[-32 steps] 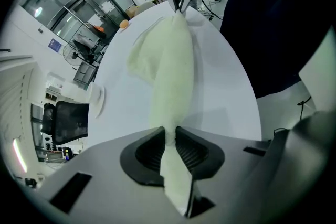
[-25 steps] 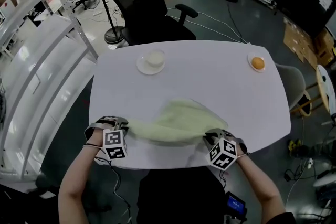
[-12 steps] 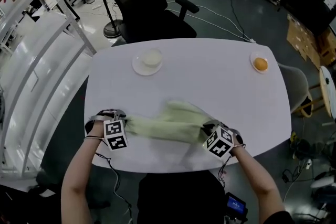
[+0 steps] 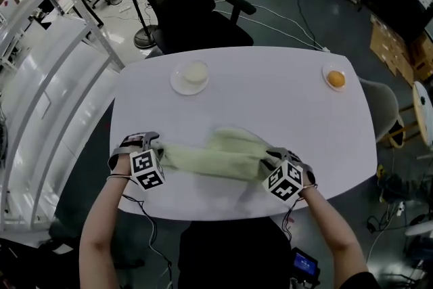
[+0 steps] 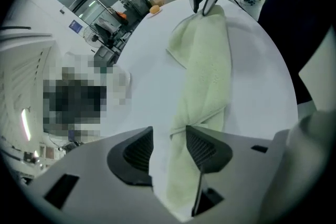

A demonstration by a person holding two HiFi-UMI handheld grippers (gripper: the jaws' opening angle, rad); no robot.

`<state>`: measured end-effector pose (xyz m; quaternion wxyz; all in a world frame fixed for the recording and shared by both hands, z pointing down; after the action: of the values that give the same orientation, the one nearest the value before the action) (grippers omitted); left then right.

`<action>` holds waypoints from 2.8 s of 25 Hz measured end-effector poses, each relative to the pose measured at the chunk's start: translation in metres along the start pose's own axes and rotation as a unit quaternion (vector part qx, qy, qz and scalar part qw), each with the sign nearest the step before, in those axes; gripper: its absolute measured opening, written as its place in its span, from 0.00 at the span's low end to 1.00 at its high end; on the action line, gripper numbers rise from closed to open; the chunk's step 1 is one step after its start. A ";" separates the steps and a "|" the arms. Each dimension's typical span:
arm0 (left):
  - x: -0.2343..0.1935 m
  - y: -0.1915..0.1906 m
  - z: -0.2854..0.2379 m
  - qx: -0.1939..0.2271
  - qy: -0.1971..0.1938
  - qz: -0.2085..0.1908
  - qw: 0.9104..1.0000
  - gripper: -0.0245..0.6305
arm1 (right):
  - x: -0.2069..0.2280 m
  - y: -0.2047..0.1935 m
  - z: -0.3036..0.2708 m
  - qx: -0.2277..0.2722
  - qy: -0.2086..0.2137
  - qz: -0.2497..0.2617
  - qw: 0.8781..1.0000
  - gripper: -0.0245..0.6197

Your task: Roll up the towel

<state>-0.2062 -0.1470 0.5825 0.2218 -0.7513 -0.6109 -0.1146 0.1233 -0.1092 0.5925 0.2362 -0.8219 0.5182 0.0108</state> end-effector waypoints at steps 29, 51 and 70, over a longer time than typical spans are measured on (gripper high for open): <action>0.078 0.020 0.005 0.038 -0.064 -0.055 0.996 0.42 | -0.067 -0.046 0.021 -0.029 0.007 0.037 0.999 0.35; 0.045 0.025 0.010 -0.001 -0.016 -0.122 0.992 0.15 | -0.026 -0.043 0.042 -0.014 -0.042 0.092 0.995 0.10; 0.118 -0.012 0.041 0.006 -0.031 -0.149 0.988 0.15 | -0.120 -0.065 0.055 -0.029 -0.022 0.082 0.996 0.10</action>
<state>-0.1950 -0.0235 0.6016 0.1879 -0.6534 -0.7235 -0.1195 0.1365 0.0371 0.5999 0.2218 -0.7829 0.5779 0.0629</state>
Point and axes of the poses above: the fingertips, and each gripper's own axes: z backward along the fingers, x to its right, y out of its top, the point moved 2 cm from there along z, backward along the fingers, and after that the axes turned 2 degrees about -x, right-handed, at the moved point
